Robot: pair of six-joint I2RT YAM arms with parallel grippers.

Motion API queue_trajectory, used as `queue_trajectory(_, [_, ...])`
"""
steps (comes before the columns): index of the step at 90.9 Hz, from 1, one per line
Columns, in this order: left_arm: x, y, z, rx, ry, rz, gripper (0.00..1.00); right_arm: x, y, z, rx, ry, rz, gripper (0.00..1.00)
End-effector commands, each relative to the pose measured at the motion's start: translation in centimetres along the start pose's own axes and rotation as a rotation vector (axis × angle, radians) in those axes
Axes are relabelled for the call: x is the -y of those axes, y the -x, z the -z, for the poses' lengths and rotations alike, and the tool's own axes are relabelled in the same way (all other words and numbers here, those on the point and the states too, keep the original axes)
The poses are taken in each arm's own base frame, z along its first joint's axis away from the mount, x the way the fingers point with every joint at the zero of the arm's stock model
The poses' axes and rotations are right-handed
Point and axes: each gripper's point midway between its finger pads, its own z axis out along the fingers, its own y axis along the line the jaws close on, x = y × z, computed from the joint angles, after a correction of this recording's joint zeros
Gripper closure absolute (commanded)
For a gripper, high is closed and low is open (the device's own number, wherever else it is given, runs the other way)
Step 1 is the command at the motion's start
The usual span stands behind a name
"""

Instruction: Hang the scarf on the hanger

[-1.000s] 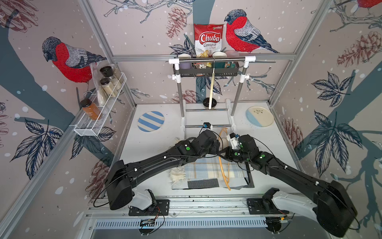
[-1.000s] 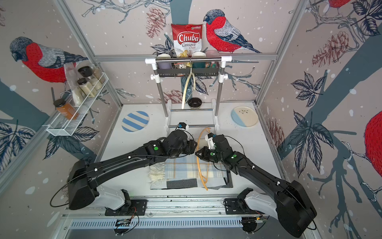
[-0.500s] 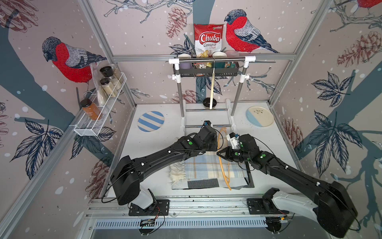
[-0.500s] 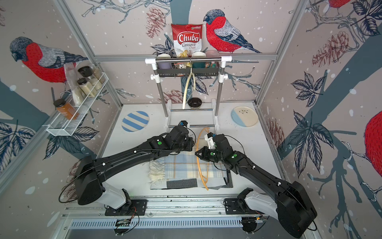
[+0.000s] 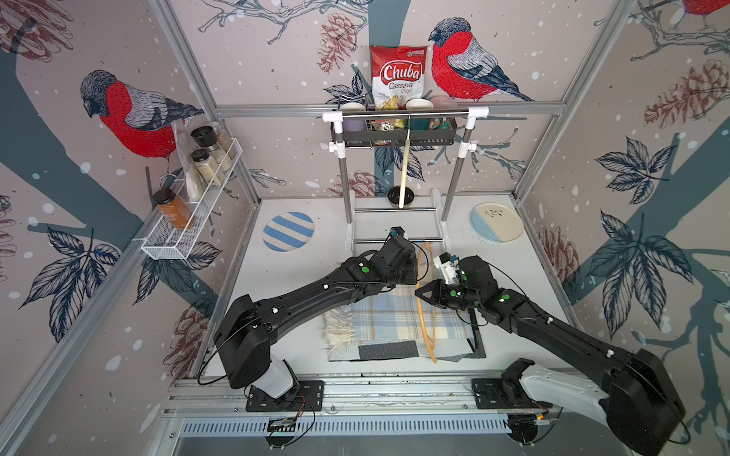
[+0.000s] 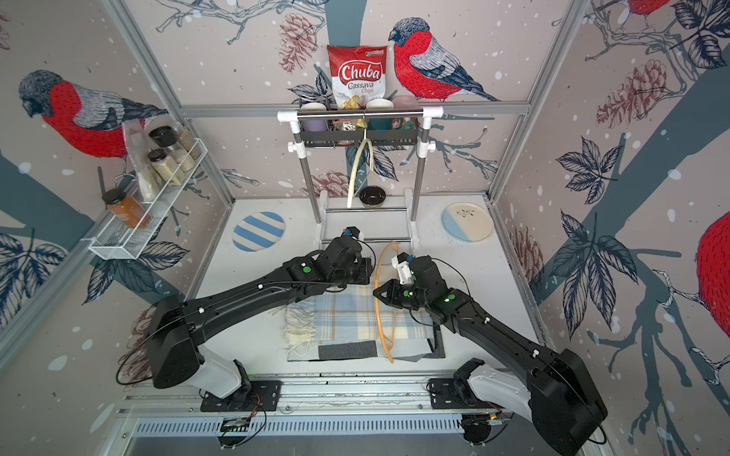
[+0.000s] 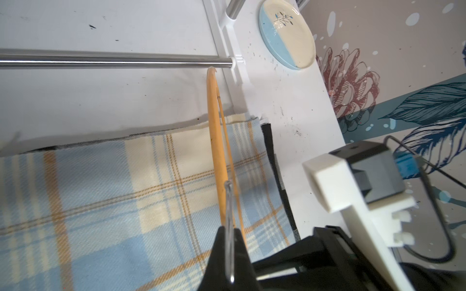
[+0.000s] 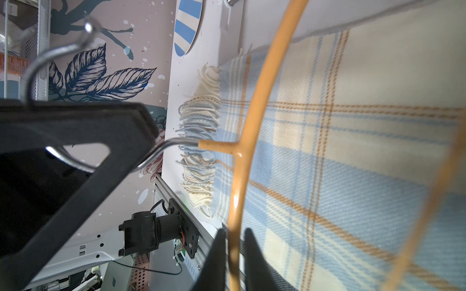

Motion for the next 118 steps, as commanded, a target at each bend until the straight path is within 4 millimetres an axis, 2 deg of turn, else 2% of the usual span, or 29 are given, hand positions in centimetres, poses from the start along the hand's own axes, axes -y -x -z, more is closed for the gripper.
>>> queue_trajectory(1, [-2.8, -0.4, 1.0, 0.02, 0.113, 0.013, 1.0, 3.3, 2.0, 2.3, 0.091, -0.154, -0.02, 0.12])
queue_trajectory(4, [-3.4, -0.7, 1.0, 0.024, 0.127, 0.024, 1.0, 5.2, 2.8, 3.5, 0.13, -0.224, -0.062, 0.07])
queue_trajectory(9, [-3.8, -1.1, 1.2, 0.035, 0.12, 0.05, 1.0, 8.4, 3.8, 5.6, 0.188, -0.324, -0.141, 0.06])
queue_trajectory(18, [-4.1, -2.2, 0.5, 0.04, 0.096, 0.084, 1.0, 13.6, 3.9, 8.8, 0.241, -0.513, -0.263, 0.07])
queue_trajectory(25, [-4.3, -2.6, 0.1, 0.055, 0.088, 0.094, 1.0, 15.8, 3.2, 9.6, 0.222, -0.607, -0.288, 0.12])
queue_trajectory(31, [-4.8, -2.7, 0.0, 0.067, 0.108, 0.095, 1.0, 16.8, 2.4, 9.4, 0.181, -0.652, -0.295, 0.15])
queue_trajectory(50, [-5.7, -3.2, 0.4, 0.079, 0.141, 0.091, 1.0, 17.8, 0.5, 6.6, 0.046, -0.677, -0.293, 0.3])
queue_trajectory(65, [-6.1, -3.5, 0.7, 0.075, 0.163, 0.074, 1.0, 16.9, -0.2, 4.6, -0.013, -0.677, -0.217, 0.36])
queue_trajectory(73, [-6.2, -3.5, 0.8, 0.075, 0.168, 0.067, 1.0, 16.3, -0.1, 4.4, -0.018, -0.696, -0.179, 0.39])
queue_trajectory(89, [-6.1, -3.5, 0.8, 0.068, 0.172, 0.057, 1.0, 17.2, -0.9, 3.4, -0.07, -0.733, -0.185, 0.45])
queue_trajectory(102, [-6.1, -3.7, 0.7, 0.058, 0.172, 0.048, 1.0, 17.7, -0.7, 3.8, -0.061, -0.773, -0.181, 0.37])
queue_trajectory(110, [-6.0, -3.7, 0.6, 0.054, 0.169, 0.043, 1.0, 17.6, -0.5, 3.9, -0.055, -0.779, -0.174, 0.36])
queue_trajectory(118, [-6.0, -3.8, 0.4, 0.047, 0.171, 0.038, 1.0, 17.7, -0.9, 3.5, -0.085, -0.774, -0.172, 0.43])
